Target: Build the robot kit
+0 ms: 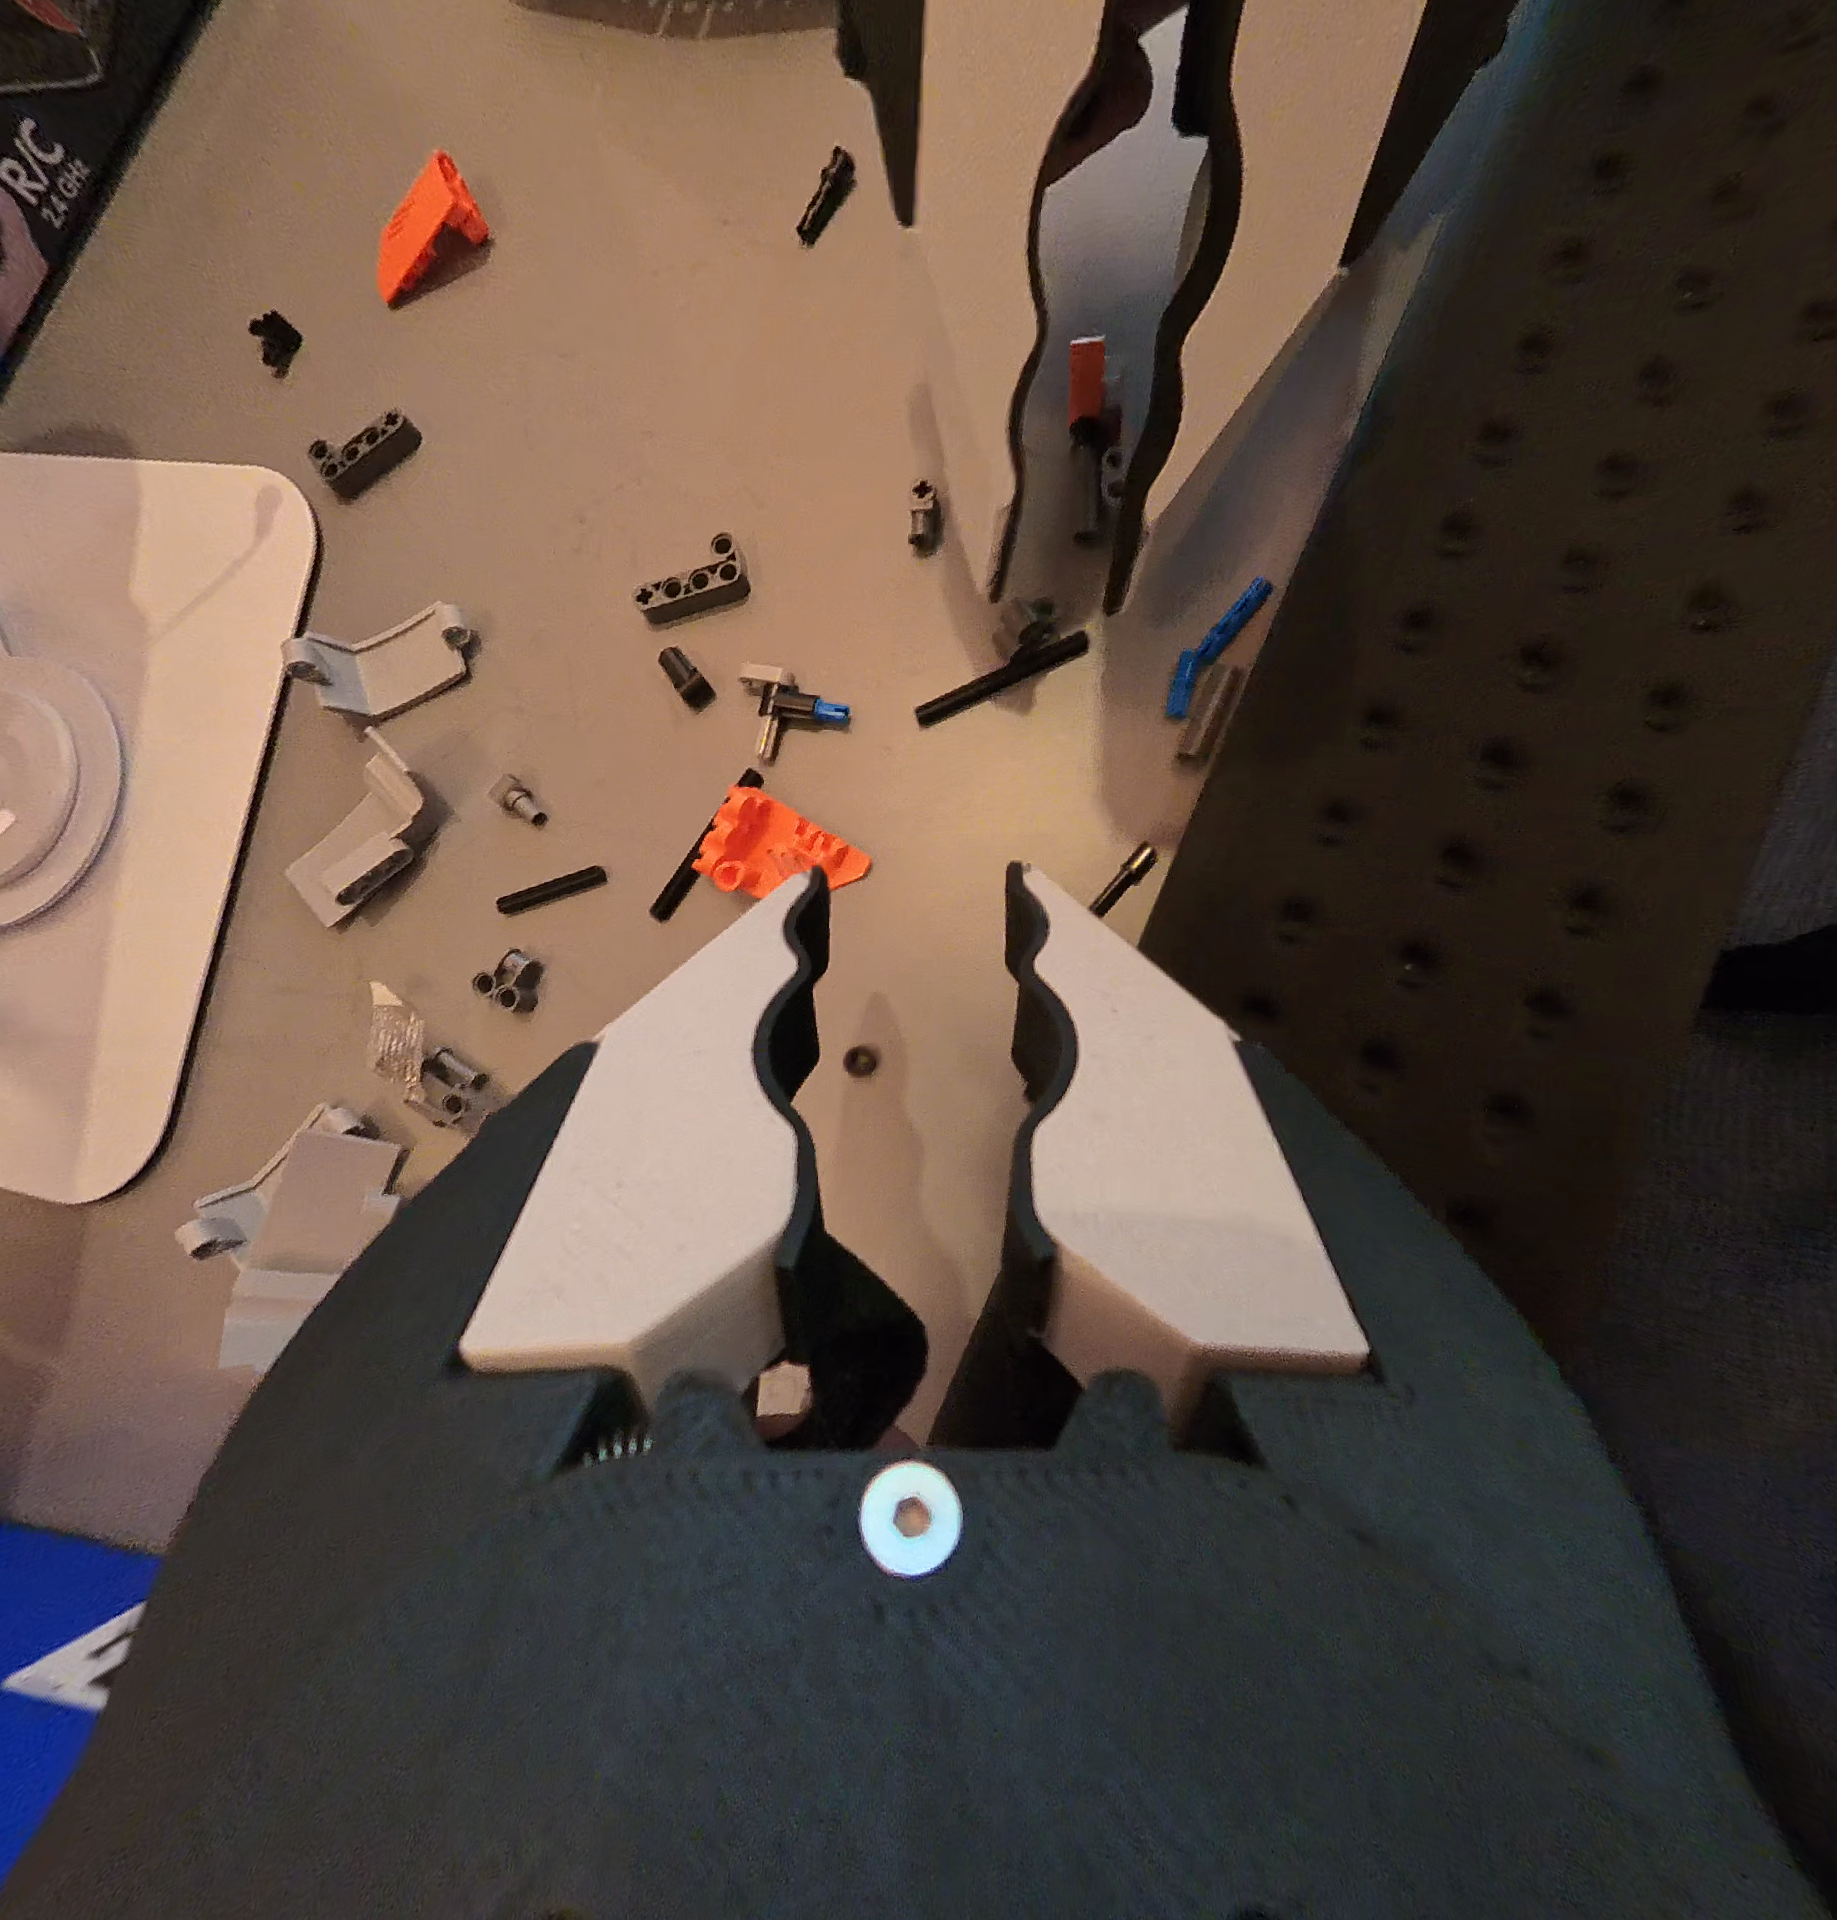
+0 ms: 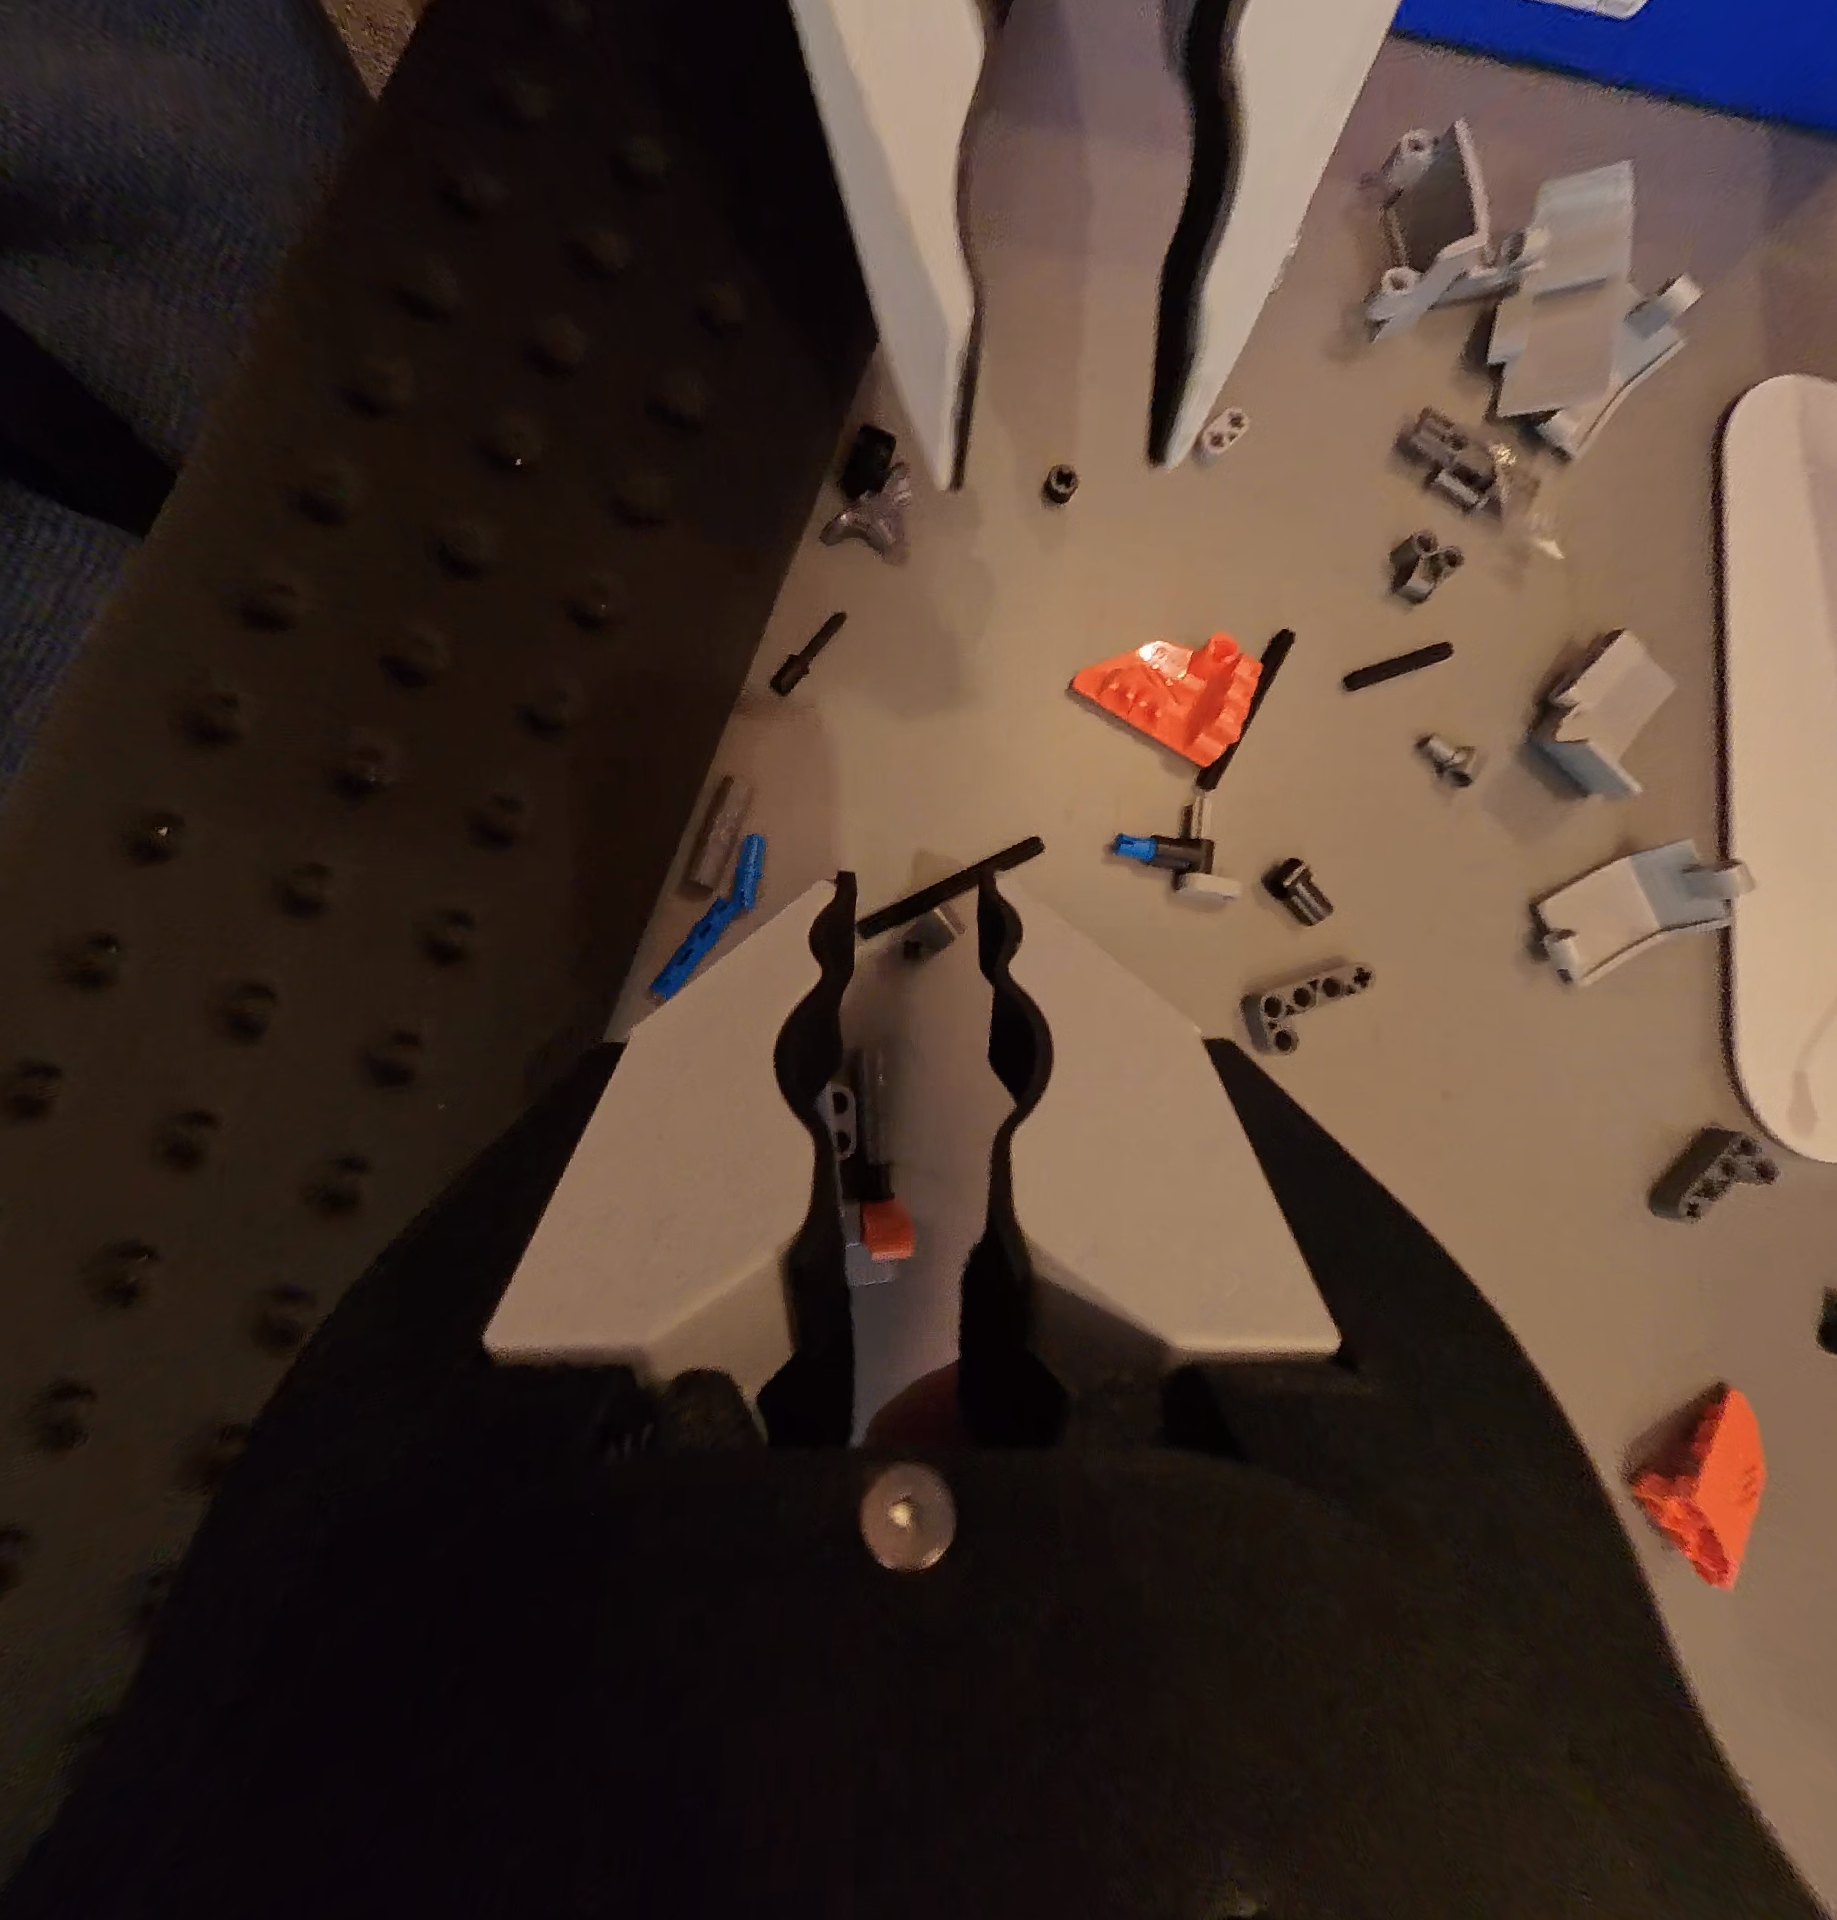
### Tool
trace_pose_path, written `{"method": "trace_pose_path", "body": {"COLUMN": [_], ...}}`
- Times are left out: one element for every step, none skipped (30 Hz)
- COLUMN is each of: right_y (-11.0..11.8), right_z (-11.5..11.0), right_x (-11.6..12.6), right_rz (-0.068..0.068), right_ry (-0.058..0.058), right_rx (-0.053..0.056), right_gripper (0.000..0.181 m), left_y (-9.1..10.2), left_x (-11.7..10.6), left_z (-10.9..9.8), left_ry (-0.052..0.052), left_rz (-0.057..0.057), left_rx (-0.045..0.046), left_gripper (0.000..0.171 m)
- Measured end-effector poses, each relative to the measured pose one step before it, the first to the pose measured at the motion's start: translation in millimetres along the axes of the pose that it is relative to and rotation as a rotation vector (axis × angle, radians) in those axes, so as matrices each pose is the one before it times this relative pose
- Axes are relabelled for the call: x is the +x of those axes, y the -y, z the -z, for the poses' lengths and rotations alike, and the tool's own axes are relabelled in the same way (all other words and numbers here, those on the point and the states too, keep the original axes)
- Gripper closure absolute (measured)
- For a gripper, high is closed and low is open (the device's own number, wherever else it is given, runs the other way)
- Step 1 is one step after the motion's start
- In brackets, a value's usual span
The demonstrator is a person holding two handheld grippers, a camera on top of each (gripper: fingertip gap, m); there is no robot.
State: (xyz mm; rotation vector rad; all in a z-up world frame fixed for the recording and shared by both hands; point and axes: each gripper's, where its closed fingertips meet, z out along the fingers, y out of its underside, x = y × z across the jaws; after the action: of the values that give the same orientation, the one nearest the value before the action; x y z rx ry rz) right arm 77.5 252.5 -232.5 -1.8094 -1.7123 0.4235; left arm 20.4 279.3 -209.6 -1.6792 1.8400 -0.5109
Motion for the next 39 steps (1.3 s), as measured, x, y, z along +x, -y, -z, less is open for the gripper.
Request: {"method": "trace_pose_path", "body": {"right_y": [1.93, 1.68, 1.07, 0.59, 0.56, -0.64, -1.78, -1.23, 0.28, 0.34, -0.31, -0.88, -1.08, -0.8, -0.91, -1.5, -1.92, -1.07, -0.03, -0.02, -0.27, -0.27, -0.35, -0.73, -1.15, -1.32, -0.97, -0.33, -0.04, -0.18, -0.46, -0.19, 0.13, -0.22, -0.57, -0.54, -0.5, -0.82, -0.96], "right_z": [0.32, 0.43, -0.37, -1.21, -1.58, -1.53, -1.07, -0.04, 0.89, 1.22, 1.09, 1.17, 1.1, 0.5, -0.02, -0.62, -0.82, -0.72, -0.38, -0.15, 0.1, 0.36, 0.4, 0.26, 0.2, 0.22, 0.4, 0.45, 0.51, 0.52, 0.39, 0.56, 0.77, 0.8, 0.61, 0.49, 0.34, 0.0, -0.1], "right_x": [2.29, 2.78, 1.48, 1.81, 1.58, -1.23, -2.49, -0.02, 1.56, 1.39, 2.03, 2.61, 2.29, 1.47, 1.47, 1.36, 1.05, 1.5, 1.84, 1.24, 1.43, 1.51, 0.98, 0.49, 1.42, 1.93, 0.96, 0.54, 0.81, 1.03, 0.35, 0.62, 1.07, 0.81, 0.55, 0.44, 0.35, 0.2, 0.46], "right_rz": [0.01, 0.0072, -0.0073, -0.0139, -0.0042, 0.006, 0.0093, 0.0108, 0.0064, -0.0031, -0.0055, -0.0009, -0.0014, -0.0067, -0.0079, -0.0046, -0.0003, 0.0015, -0.0018, -0.0052, -0.0025, 0.0005, -0.002, -0.0047, -0.0032, -0.0011, -0.0016, -0.0016, -0.0005, -0.0009, -0.0007, 0.0021, 0.0026, -0.0007, -0.0022, -0.0008, -0.0004, -0.0008, -0.0006], "right_ry": [-0.0173, -0.0177, -0.0036, -0.0034, -0.0069, 0.0068, 0.013, -0.0042, -0.0121, -0.0067, -0.0079, -0.0119, -0.0083, -0.0007, 0.0006, -0.0003, -0.0006, -0.005, -0.0068, -0.0024, -0.0043, -0.0071, -0.0029, 0.0007, -0.0049, -0.0083, -0.0024, -0.0002, -0.0035, -0.0033, 0.0001, -0.0026, -0.0061, -0.0031, -0.0007, -0.0016, -0.0011, -0.0006, -0.002], "right_rx": [0.008, 0.0144, 0.0164, 0.0167, 0.0188, 0.0097, -0.0053, -0.0054, 0.002, 0.0031, 0.0012, 0.001, 0.0027, 0.0054, 0.0055, 0.0004, -0.0034, 0.0006, 0.0051, 0.0038, 0.0024, 0.0033, 0.0037, 0.0015, -0.001, -0.0017, -0.0007, 0.0023, 0.0038, 0.0013, -0.0012, 0.0012, 0.0039, 0.0015, -0.001, 0.0002, 0.0005, -0.0008, -0.0017], "right_gripper": [0.16, 0.161, 0.16, 0.16, 0.16, 0.16, 0.158, 0.158, 0.159, 0.158, 0.158, 0.158, 0.158, 0.158, 0.158, 0.158, 0.158, 0.158, 0.159, 0.159, 0.159, 0.159, 0.159, 0.159, 0.159, 0.159, 0.159, 0.159, 0.159, 0.159, 0.159, 0.159, 0.159, 0.159, 0.159, 0.16, 0.16, 0.16, 0.16], "left_y": [2.99, 4.36, 3.11, 2.83, 2.57, 1.14, 1.33, 2.63, 4.4, 4.74, 0.83, -1.28, -1.44, -2.61, -2.31, -2.45, -2.4, -1.05, 0.13, 0.49, 0.3, -0.02, 0.38, 0.6, 0.92, 0.61, -0.02, -0.44, 0.06, 0.26, 0.1, 0.01, -0.28, 0.19, 0.03, -0.05, -0.26, -0.35, -0.04], "left_x": [1.42, -1.14, -2.57, -4.06, -5.19, -5.1, -4.32, -3.65, -3.24, -3.39, -4.32, -6.28, -5.83, -3.58, -4.06, -3.98, -1.71, 0.56, 1.64, 0.3, -2.44, -2.88, -1.64, -0.72, -0.36, -0.12, -0.1, -0.65, -0.79, -0.35, -0.51, -0.19, 0.2, 0.09, -0.07, 0.27, 0.36, 0.1, -0.07], "left_z": [-3.92, -4.74, -5.14, -4.64, -4.12, -3.41, -2.92, -2.85, -2.91, -3.06, -3.07, -2.44, -1.2, -0.51, 0.26, 0.65, 0.47, 0.15, 0.07, 0.21, 0.15, -0.03, -0.24, -0.19, -0.03, 0.17, -0.05, -0.21, -0.15, -0.16, -0.18, -0.32, -0.38, -0.2, -0.16, -0.4, -0.61, -0.43, -0.26], "left_ry": [0.0118, 0.0248, 0.026, 0.03, 0.0323, 0.0299, 0.0223, 0.0135, 0.01, 0.0124, 0.0195, 0.0331, 0.033, 0.0194, 0.0244, 0.0238, 0.0068, -0.0099, -0.0168, -0.006, 0.0135, 0.0178, 0.0075, -0.0013, -0.0027, -0.0022, -0.0012, 0.0023, 0.0019, -0.0008, -0.0004, -0.0013, -0.0034, -0.0028, -0.0009, -0.0017, -0.0023, -0.0008, 0.0003], "left_rz": [0.0023, 0.012, 0.0157, 0.0062, 0.0033, -0.0077, -0.0167, -0.0075, 0.0054, 0.0112, 0.0034, -0.0075, -0.0084, -0.0063, -0.0073, -0.0056, 0.0064, 0.0223, 0.0232, 0.0082, -0.0078, -0.0123, -0.0058, 0.0039, 0.0084, 0.0052, 0.0025, 0.0024, 0.0014, 0.003, 0.004, 0.0037, 0.004, 0.0031, 0.001, -0.0008, -0.0011, -0.001, -0.0008], "left_rx": [0.02272, 0.03272, 0.02444, 0.0218, 0.01538, 0.00255, 0.00092, 0.00565, 0.01894, 0.02793, 0.01145, 0.00449, 0.00821, 0.00066, 0.00405, 0.00326, -0.00016, 0.00537, 0.00755, 0.00621, 0.00124, -0.00042, 0.00192, 0.0043, 0.00526, 0.0045, 0.00155, -0.00098, 0.00128, 0.00213, 0.00122, -0.0002, -0.00021, 0.00161, 0.00047, -0.00072, -0.00181, -0.00259, -0.00082], "left_gripper": [0.139, 0.138, 0.137, 0.137, 0.138, 0.138, 0.138, 0.138, 0.138, 0.139, 0.138, 0.138, 0.14, 0.14, 0.14, 0.142, 0.142, 0.142, 0.142, 0.142, 0.142, 0.142, 0.143, 0.143, 0.143, 0.143, 0.143, 0.143, 0.143, 0.143, 0.143, 0.143, 0.143, 0.143, 0.143, 0.143, 0.143, 0.143, 0.143]}}
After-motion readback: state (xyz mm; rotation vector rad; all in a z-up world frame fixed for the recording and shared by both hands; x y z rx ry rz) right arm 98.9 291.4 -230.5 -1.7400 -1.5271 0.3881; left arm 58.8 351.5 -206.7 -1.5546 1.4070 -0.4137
